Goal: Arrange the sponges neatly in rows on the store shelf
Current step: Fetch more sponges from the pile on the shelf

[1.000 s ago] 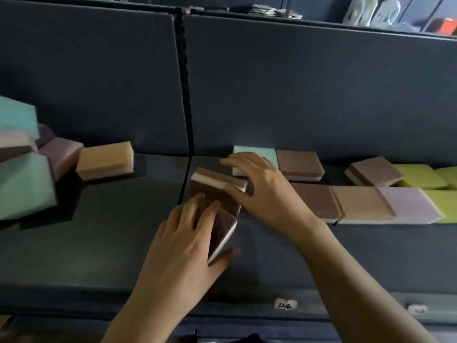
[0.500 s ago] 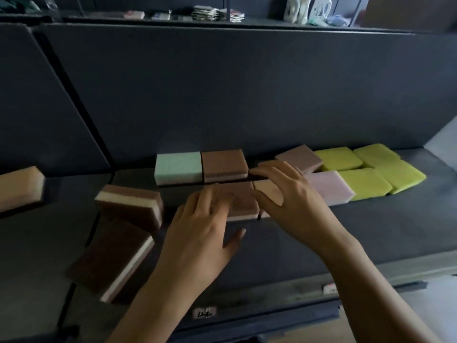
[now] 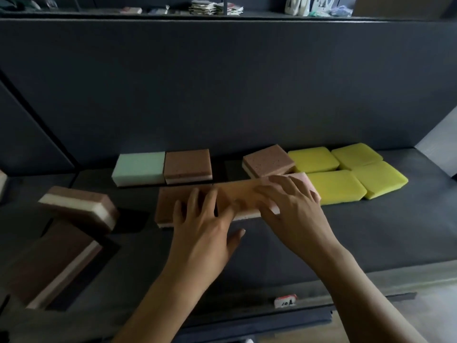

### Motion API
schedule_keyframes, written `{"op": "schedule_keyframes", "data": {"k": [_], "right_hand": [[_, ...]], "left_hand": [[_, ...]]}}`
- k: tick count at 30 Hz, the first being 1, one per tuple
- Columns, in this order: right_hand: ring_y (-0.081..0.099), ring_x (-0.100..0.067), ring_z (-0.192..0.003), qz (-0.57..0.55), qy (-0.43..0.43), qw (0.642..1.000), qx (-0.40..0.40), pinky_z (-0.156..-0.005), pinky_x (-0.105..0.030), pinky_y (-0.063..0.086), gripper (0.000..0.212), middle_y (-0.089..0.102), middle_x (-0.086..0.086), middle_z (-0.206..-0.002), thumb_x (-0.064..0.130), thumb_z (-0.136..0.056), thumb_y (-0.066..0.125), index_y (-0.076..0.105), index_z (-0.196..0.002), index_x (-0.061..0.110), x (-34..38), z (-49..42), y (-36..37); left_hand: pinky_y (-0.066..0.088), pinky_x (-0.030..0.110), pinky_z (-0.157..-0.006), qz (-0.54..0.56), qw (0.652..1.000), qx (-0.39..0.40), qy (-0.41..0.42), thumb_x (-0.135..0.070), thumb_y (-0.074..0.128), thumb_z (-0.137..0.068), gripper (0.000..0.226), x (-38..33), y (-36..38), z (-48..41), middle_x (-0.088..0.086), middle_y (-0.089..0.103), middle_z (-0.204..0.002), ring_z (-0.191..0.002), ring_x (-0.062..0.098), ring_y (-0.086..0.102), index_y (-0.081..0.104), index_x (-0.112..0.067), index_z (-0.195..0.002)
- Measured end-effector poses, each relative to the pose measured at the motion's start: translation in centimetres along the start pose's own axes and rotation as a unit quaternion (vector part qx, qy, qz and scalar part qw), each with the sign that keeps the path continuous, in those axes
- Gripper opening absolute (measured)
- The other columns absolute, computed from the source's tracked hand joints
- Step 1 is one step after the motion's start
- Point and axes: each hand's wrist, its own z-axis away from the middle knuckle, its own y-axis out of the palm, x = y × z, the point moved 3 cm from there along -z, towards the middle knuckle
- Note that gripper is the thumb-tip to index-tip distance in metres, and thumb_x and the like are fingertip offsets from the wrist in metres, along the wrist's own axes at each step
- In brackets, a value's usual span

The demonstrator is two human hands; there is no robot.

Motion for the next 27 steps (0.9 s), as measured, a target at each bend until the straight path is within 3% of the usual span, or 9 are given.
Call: {"op": "schedule_keyframes", "data": {"k": [7,15,20,27], "right_hand": [[0.039,-0.032,-0.132,0.018,-0.012,0.999,0.030,-0.101,-0.052,0.039,0.038,0.045,0.003,-0.144,0.040,-0.096,0.054,0.053,-0.134,0.038,2.1,-0.7,0.7],[0.035,-0.027,-0.133,0.029,0.009,0.997,0.071,-0.103,-0.046,0.038,0.038,0.040,0.007,-0.145,0.045,-0.097,0.050,0.048,-0.135,0.042,3.6,-1.8,0.2],[0.038,-0.028,-0.132,0.002,0.044,0.998,0.033,-0.101,-0.043,0.037,0.039,0.043,0.002,-0.144,0.043,-0.095,0.053,0.053,-0.134,0.037,2.5,-3.7,-0.9],[0.040,-0.023,-0.136,-0.030,0.066,0.997,0.022,-0.106,-0.043,0.038,0.043,0.050,0.002,-0.143,0.050,-0.095,0.050,0.056,-0.133,0.031,1.0,-6.1,0.2]], "left_hand": [[0.039,0.060,-0.102,0.012,0.999,-0.024,-0.034,-0.050,0.052,-0.083,0.047,1.2,-0.4,0.5,0.004,0.045,-0.142,-0.134,0.032,0.040,0.055,-0.034,-0.127],[0.042,0.054,-0.102,0.032,0.999,-0.015,-0.026,-0.054,0.048,-0.086,0.047,2.9,-0.9,-0.4,-0.001,0.042,-0.143,-0.133,0.026,0.041,0.050,-0.035,-0.129],[0.043,0.049,-0.102,0.039,0.998,-0.033,-0.025,-0.052,0.052,-0.085,0.048,3.3,-1.8,-1.6,0.004,0.048,-0.141,-0.129,0.027,0.047,0.059,-0.024,-0.124],[0.020,0.040,-0.115,0.032,0.999,0.000,-0.019,-0.059,0.046,-0.092,0.057,4.4,-2.4,-2.8,-0.004,0.023,-0.157,-0.144,0.020,0.025,0.038,-0.035,-0.144]]}}
